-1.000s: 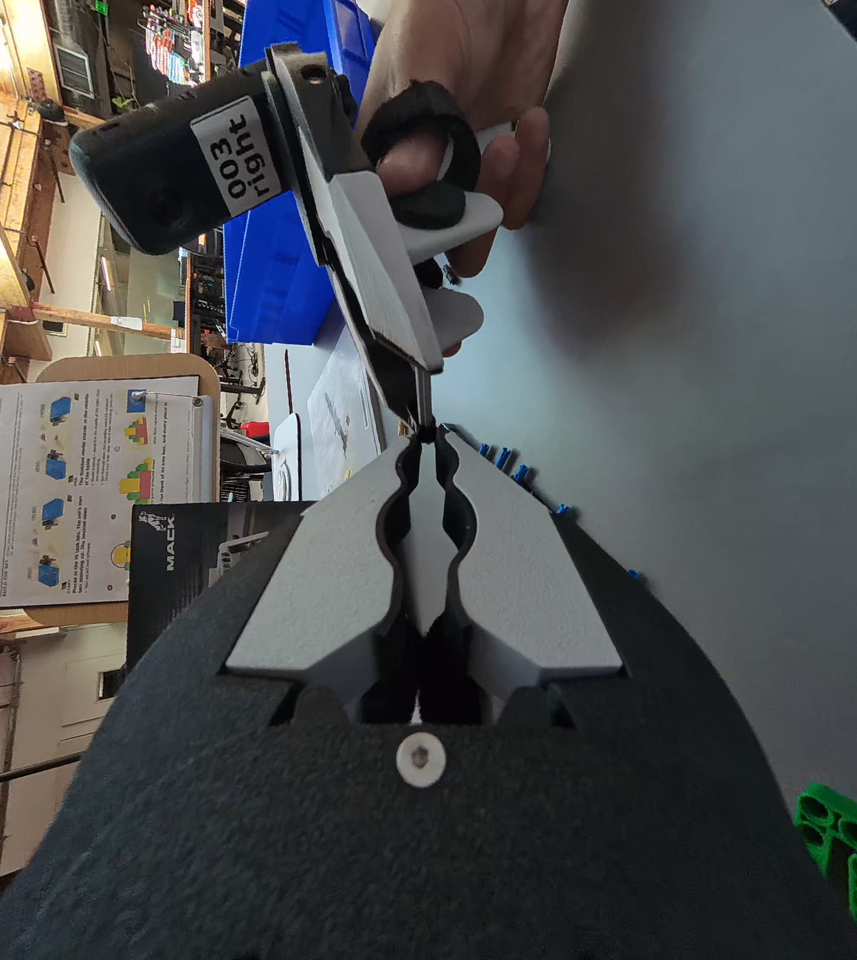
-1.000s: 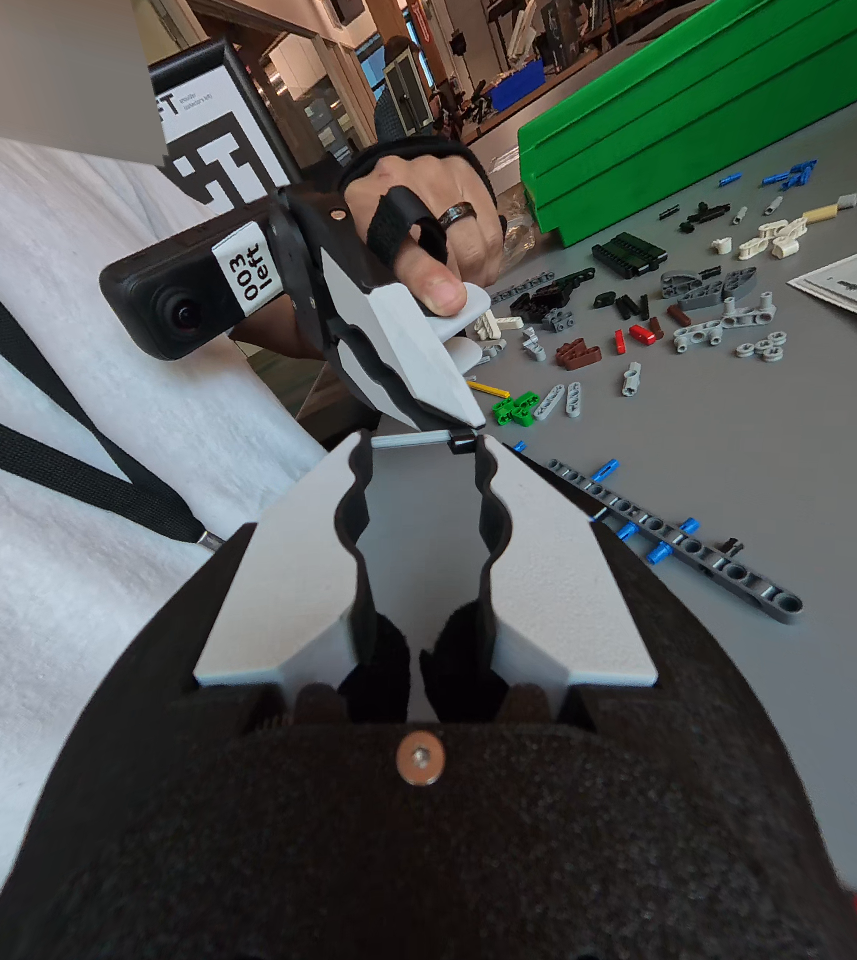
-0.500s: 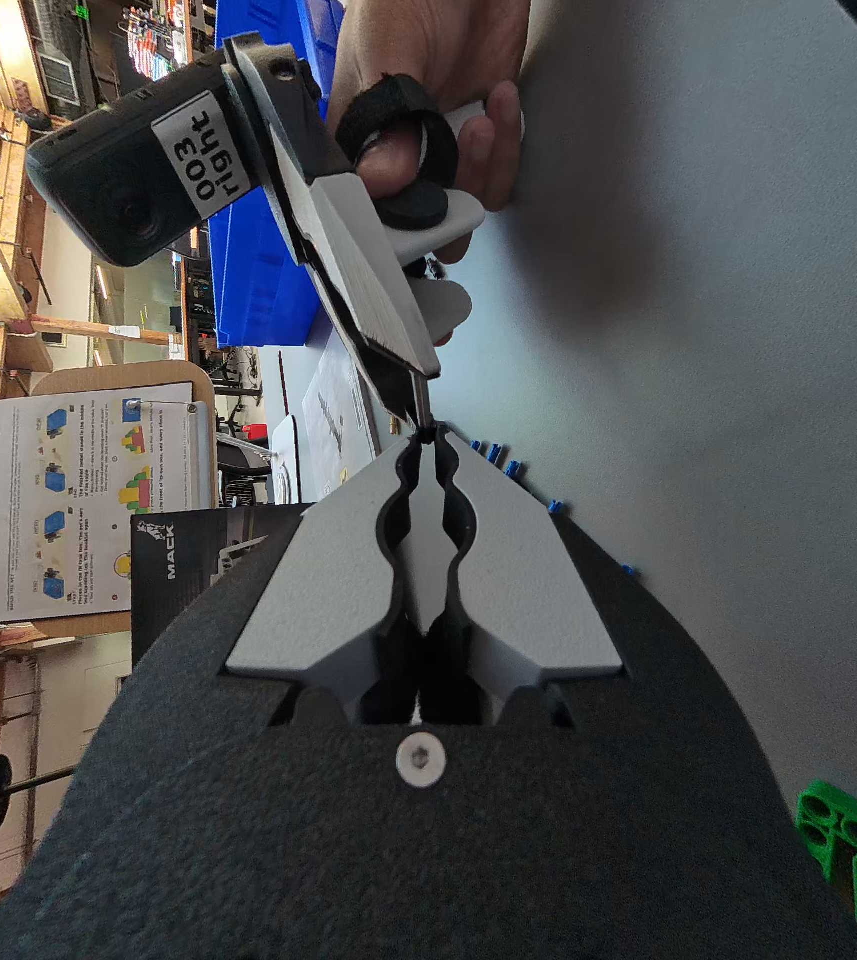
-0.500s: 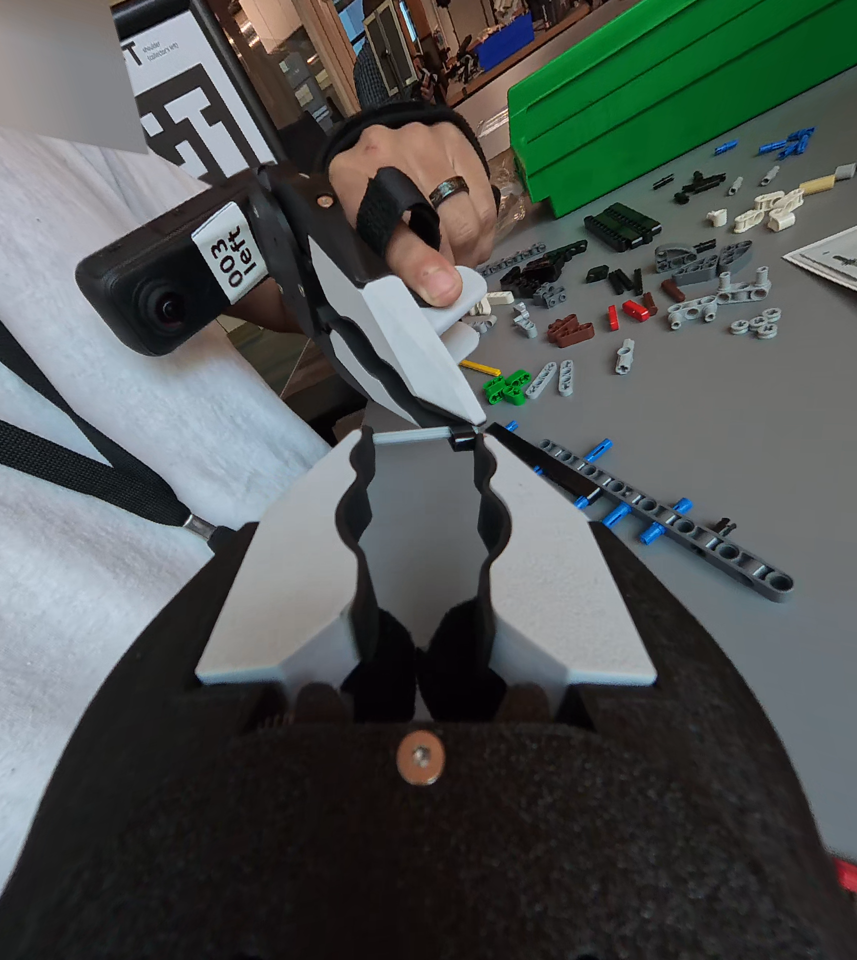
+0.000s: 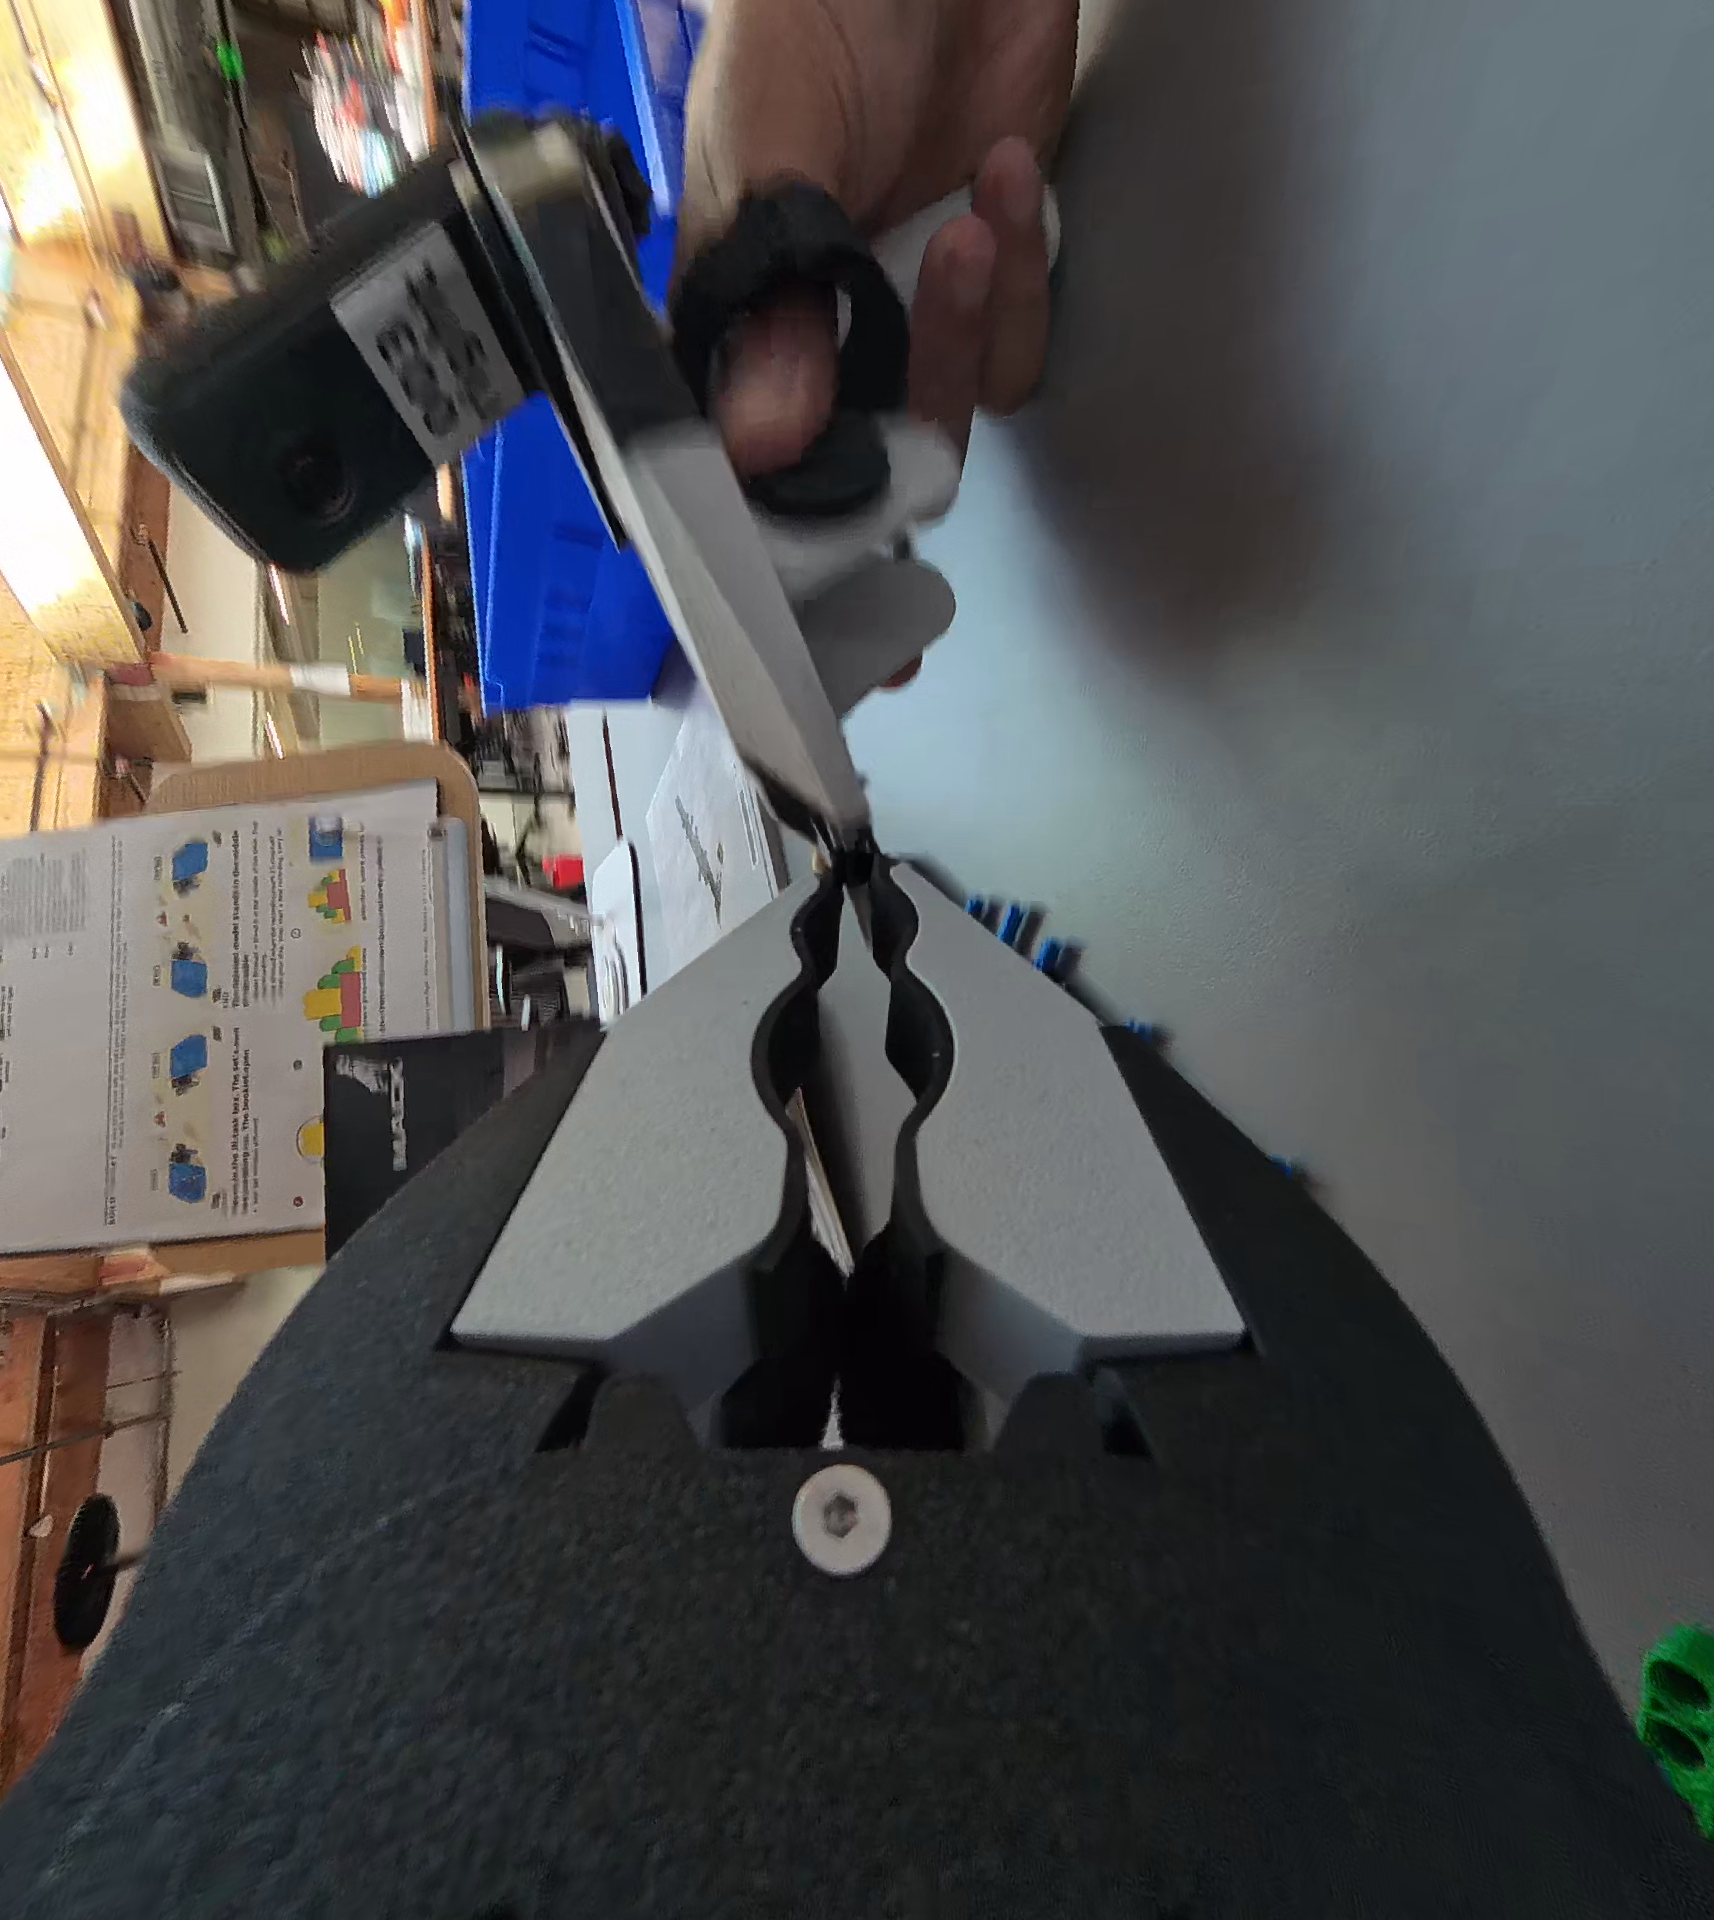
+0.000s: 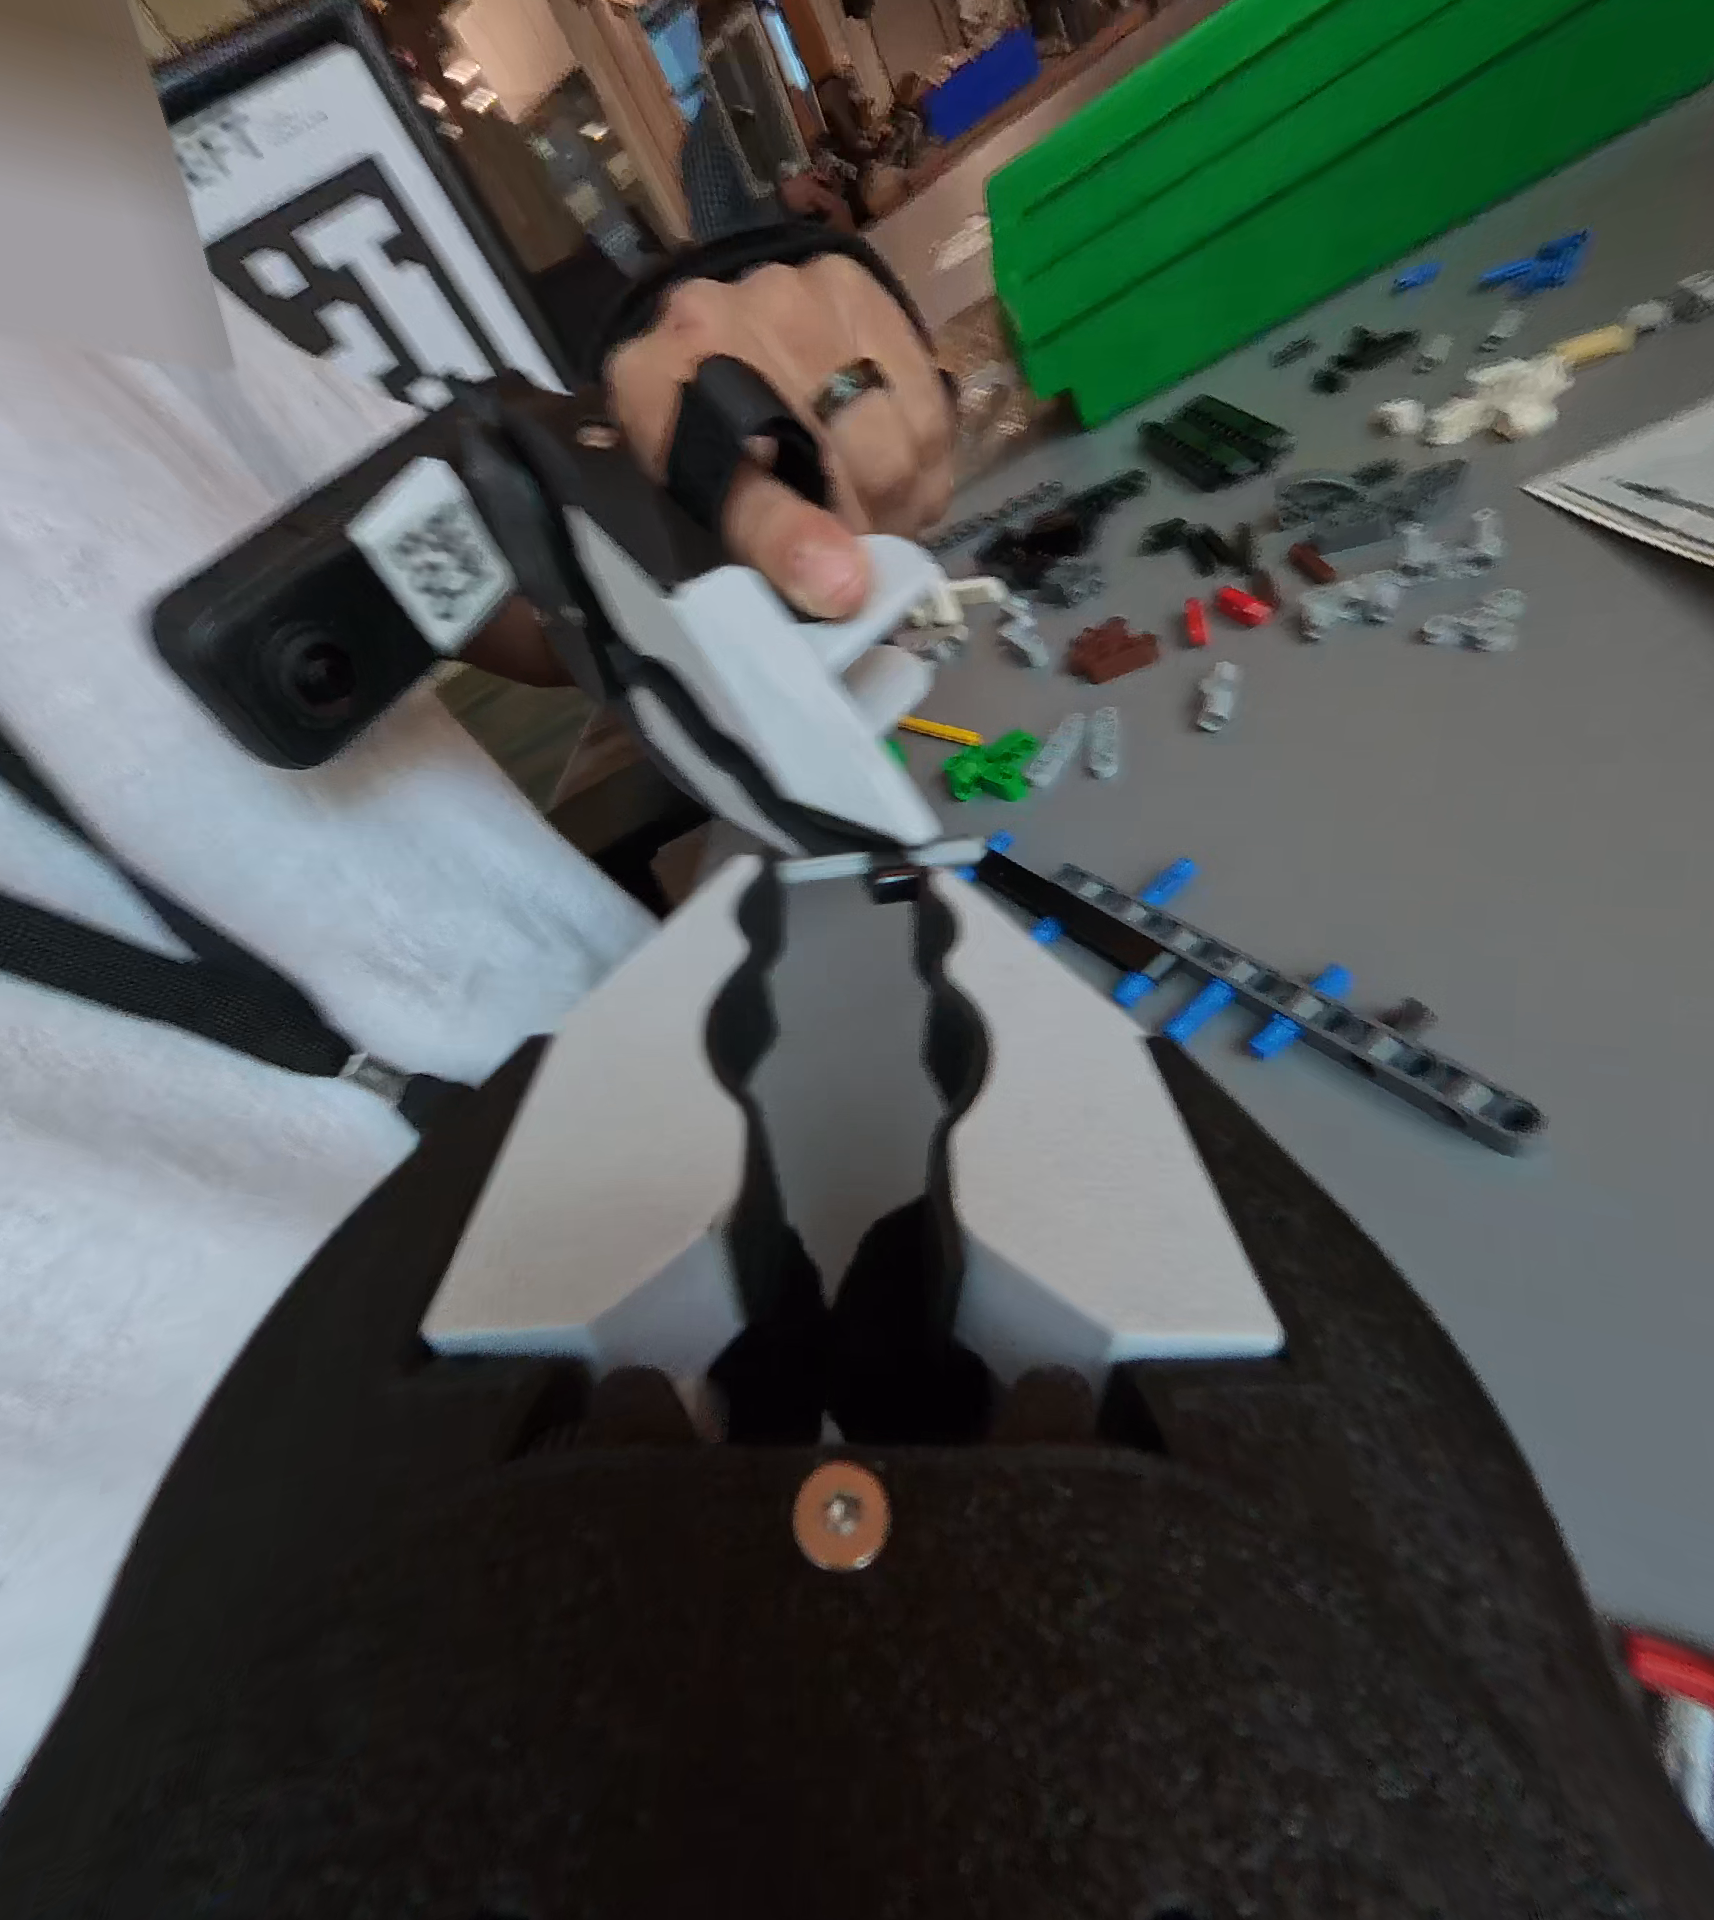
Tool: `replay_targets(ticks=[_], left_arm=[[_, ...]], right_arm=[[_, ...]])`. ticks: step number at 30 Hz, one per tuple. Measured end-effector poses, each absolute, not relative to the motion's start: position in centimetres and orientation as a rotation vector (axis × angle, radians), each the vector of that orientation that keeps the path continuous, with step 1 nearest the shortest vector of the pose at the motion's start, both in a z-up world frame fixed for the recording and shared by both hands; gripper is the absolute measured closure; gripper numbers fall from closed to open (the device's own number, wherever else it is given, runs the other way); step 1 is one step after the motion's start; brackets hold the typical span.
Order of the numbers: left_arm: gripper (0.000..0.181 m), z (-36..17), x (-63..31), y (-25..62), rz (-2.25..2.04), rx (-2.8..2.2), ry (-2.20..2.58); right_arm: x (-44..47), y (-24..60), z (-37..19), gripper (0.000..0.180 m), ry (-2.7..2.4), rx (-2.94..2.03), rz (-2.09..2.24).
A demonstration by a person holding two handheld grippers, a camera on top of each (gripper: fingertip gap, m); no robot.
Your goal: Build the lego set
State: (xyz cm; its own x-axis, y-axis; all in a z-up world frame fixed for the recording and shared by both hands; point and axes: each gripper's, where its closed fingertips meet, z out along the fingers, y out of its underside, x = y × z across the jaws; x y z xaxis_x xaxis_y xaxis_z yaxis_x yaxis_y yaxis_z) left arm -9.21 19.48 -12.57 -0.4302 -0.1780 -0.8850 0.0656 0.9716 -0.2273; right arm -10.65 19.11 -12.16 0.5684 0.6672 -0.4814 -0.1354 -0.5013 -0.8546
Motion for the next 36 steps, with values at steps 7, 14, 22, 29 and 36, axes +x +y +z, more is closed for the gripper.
replay_targets(ticks=[7, 14, 22, 29, 36], left_arm=[[0.176, -12.1, -9.5, 19.3, -0.280, -0.085, 1.987], [0.176, -11.0, -10.7, 20.2, -0.294, -0.080, 1.917], [0.177, -9.5, -11.8, 18.9, -0.473, -0.079, 1.880], [0.176, -9.4, -12.3, 18.6, -0.492, -0.083, 1.872], [0.177, -8.3, -12.6, 17.8, -0.612, -0.095, 1.864]], right_arm=[[-10.6, 19.4, -12.0, 0.166, -0.416, -1.833, 1.074], [-10.4, 19.4, -10.6, 0.121, -0.404, -1.730, 1.159], [-12.6, 20.1, -9.4, 0.130, -0.577, -1.627, 1.370], [-12.9, 20.1, -9.7, 0.134, -0.611, -1.641, 1.391], [-13.7, 18.7, -8.8, 0.140, -0.711, -1.559, 1.495]])
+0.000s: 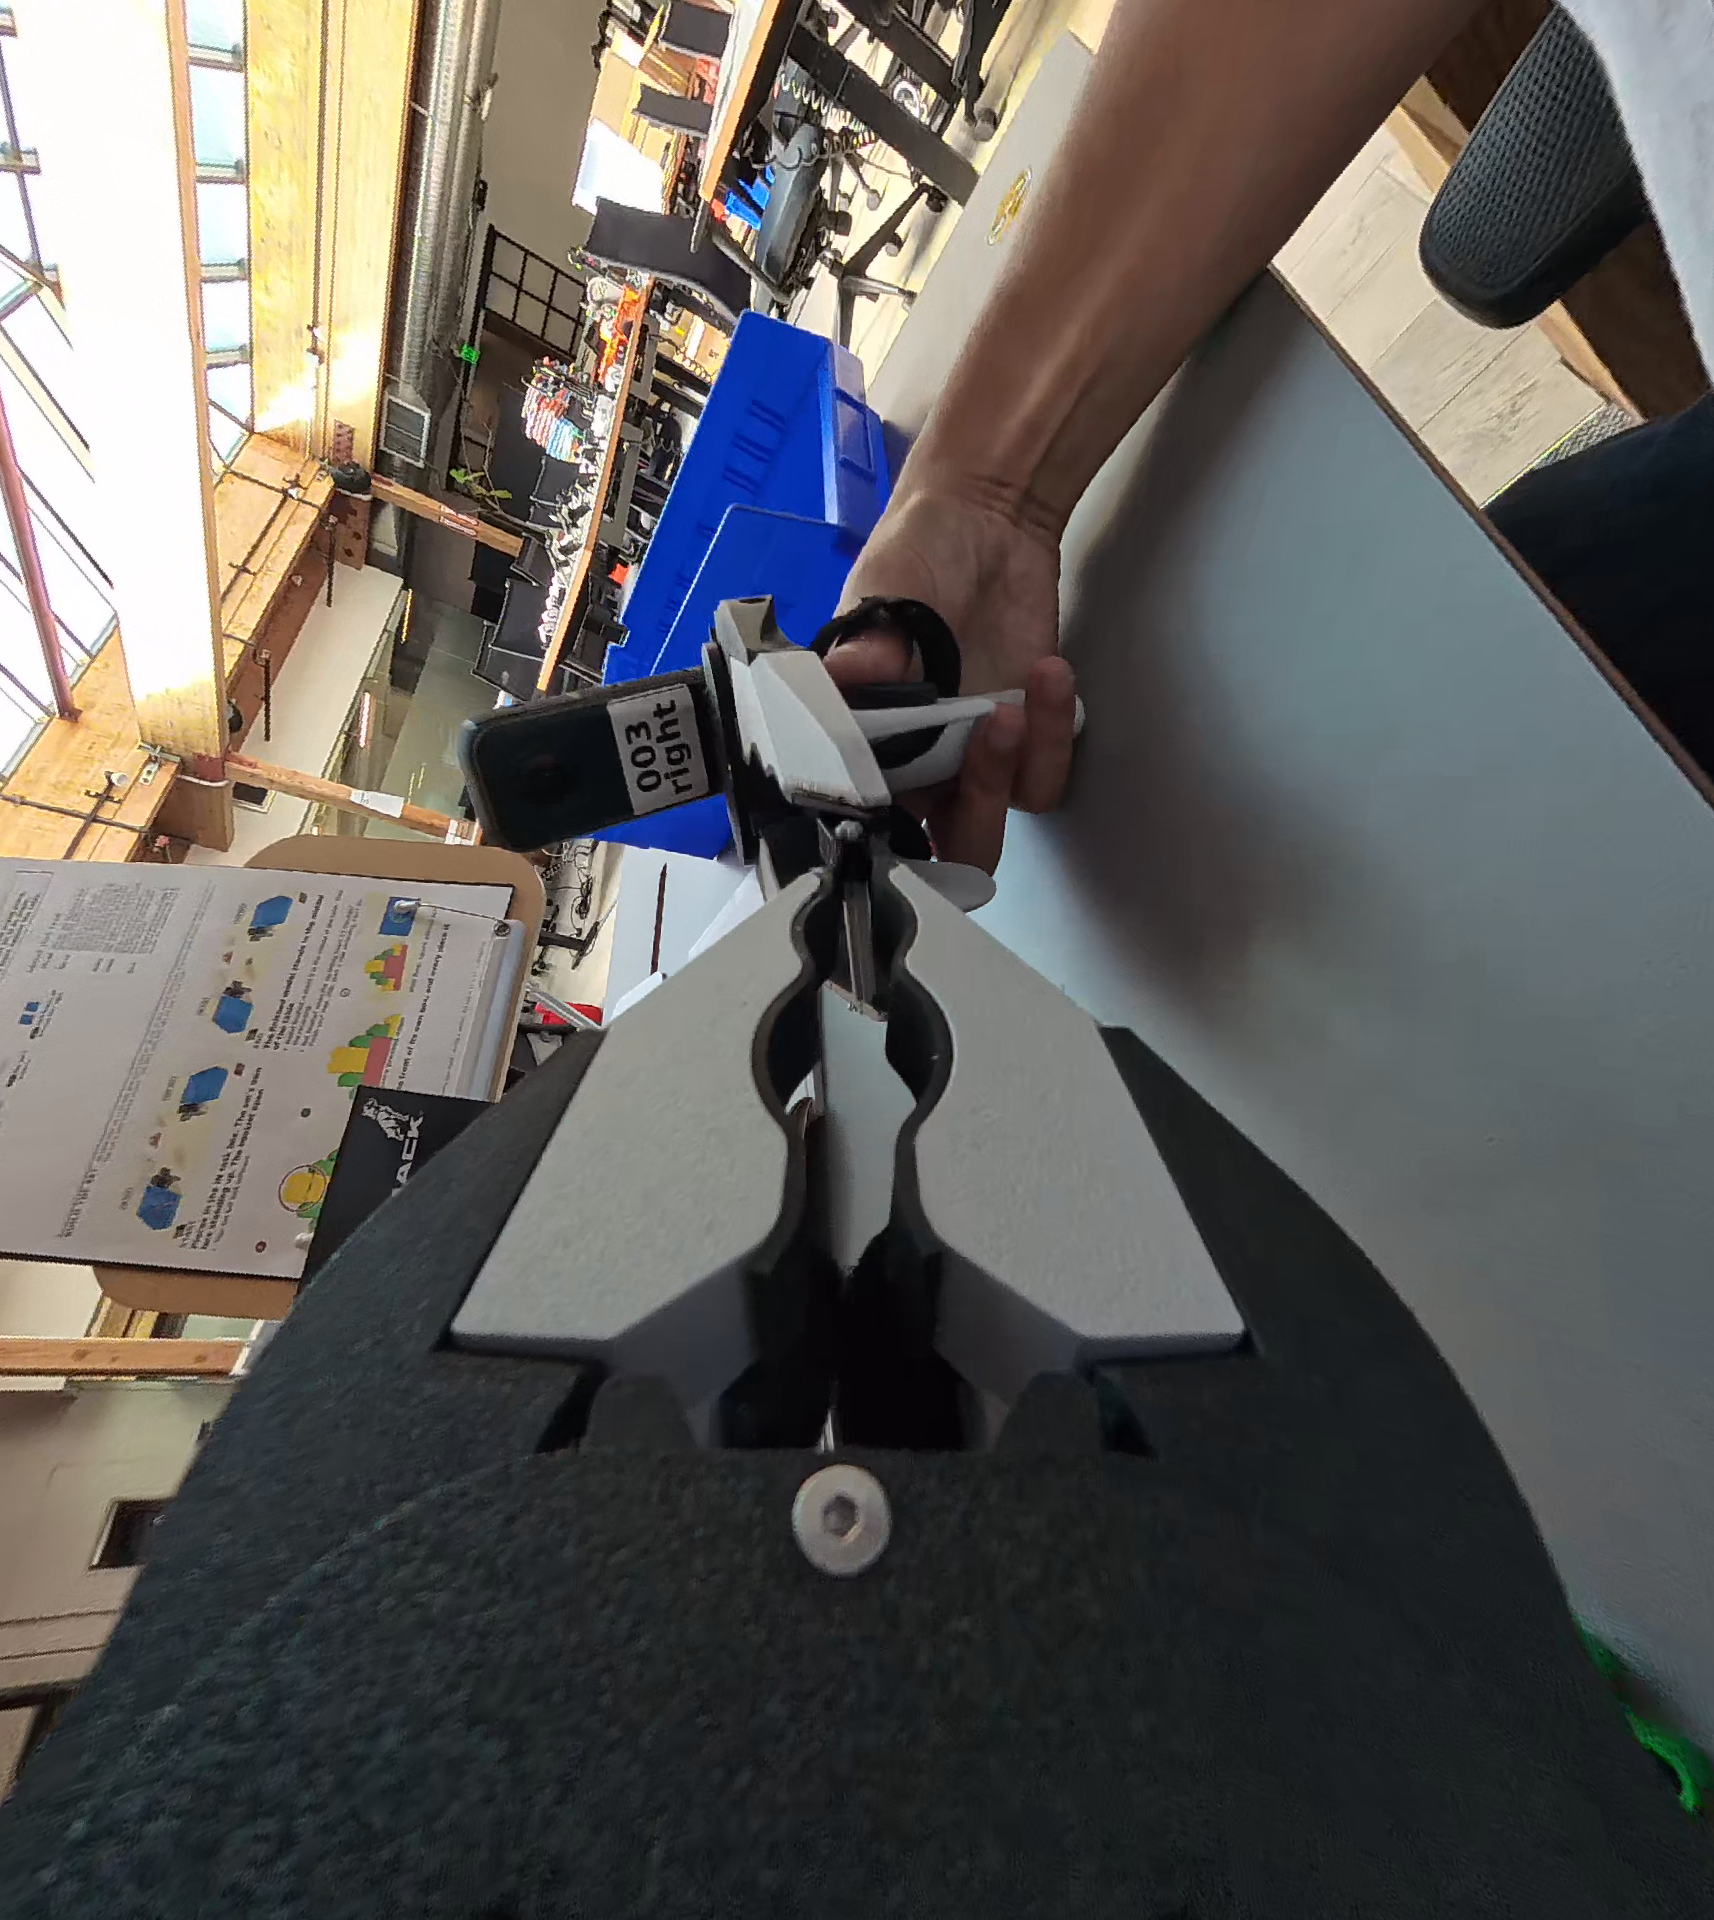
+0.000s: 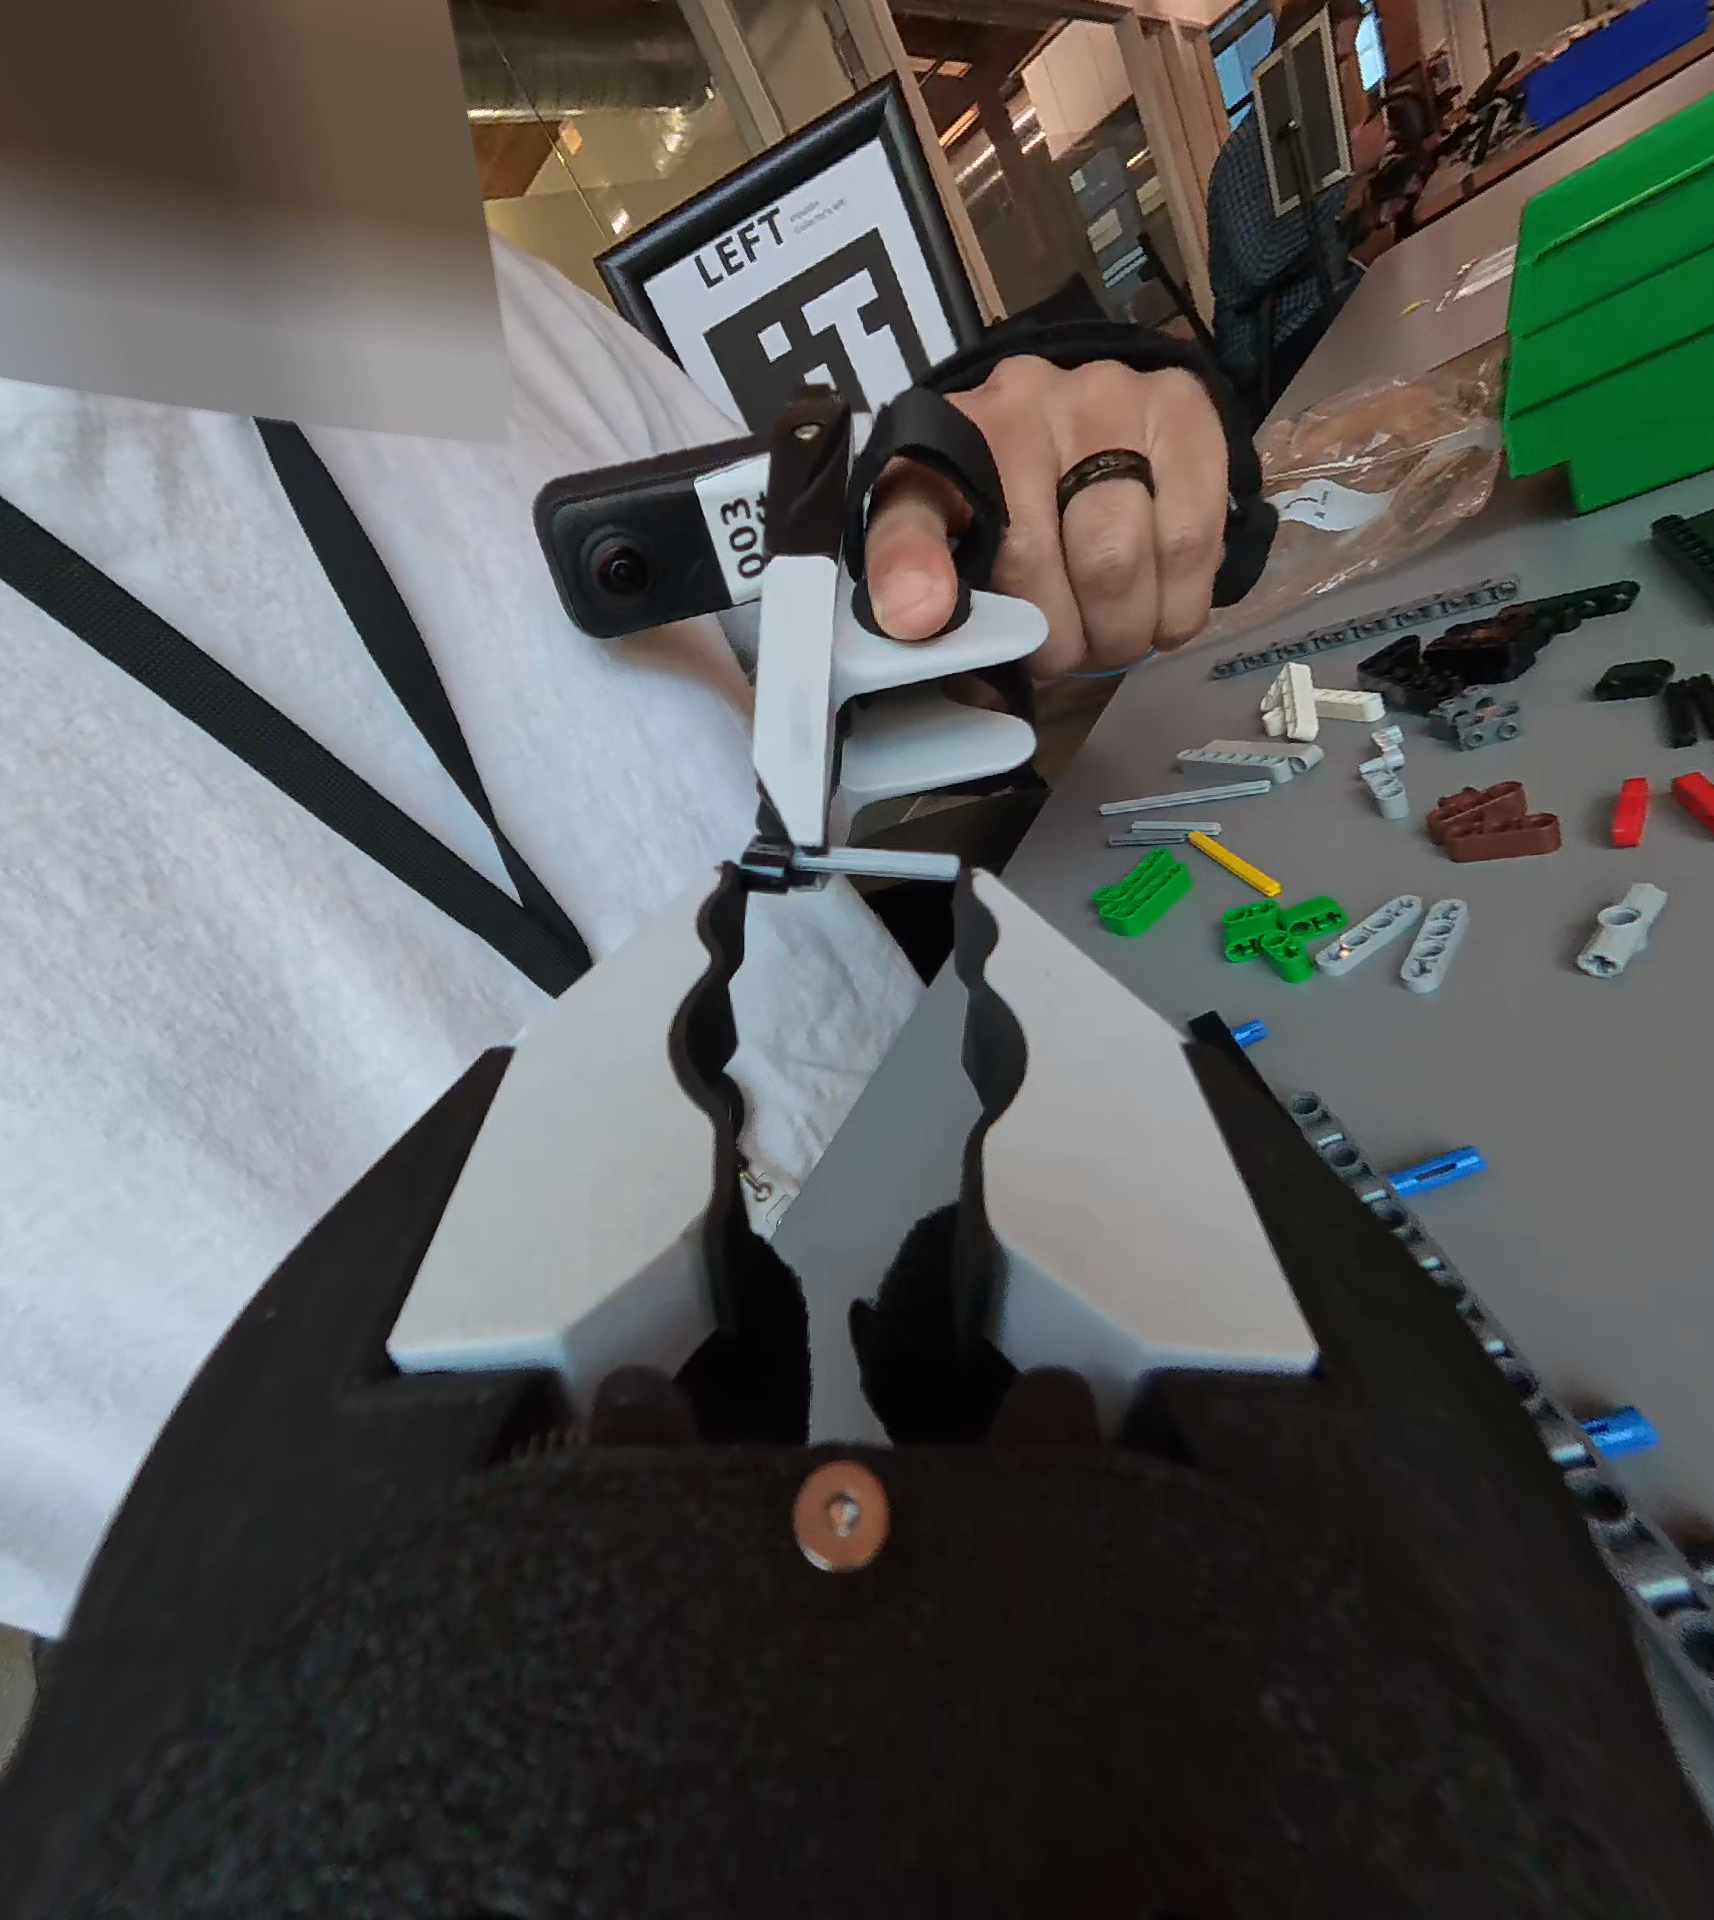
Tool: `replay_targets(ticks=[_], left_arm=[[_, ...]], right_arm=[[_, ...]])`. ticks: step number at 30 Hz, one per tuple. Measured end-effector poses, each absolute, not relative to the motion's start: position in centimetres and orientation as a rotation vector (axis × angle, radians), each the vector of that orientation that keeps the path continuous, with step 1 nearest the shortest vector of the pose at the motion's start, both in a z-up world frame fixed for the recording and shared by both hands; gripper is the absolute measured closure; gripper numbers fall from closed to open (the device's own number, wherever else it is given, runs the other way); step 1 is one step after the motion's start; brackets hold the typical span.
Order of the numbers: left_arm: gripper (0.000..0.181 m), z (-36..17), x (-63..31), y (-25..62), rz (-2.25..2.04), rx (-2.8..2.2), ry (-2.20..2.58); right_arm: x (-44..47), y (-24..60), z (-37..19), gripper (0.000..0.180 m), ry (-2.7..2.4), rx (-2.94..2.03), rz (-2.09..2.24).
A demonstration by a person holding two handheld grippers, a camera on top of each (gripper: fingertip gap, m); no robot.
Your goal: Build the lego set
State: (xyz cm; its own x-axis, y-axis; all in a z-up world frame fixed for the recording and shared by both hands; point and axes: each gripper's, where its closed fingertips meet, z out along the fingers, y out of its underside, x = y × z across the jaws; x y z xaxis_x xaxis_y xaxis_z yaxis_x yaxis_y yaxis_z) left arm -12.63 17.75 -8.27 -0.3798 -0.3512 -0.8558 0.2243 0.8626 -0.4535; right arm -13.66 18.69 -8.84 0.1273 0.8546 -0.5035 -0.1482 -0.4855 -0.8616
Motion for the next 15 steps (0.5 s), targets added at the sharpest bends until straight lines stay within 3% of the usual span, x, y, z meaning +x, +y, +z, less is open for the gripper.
replay_targets(ticks=[15], left_arm=[[0.177, -7.87, -12.93, 17.14, -0.610, -0.059, 1.862]], right_arm=[[-13.72, 17.97, -8.22, 0.141, -0.715, -1.524, 1.611]])
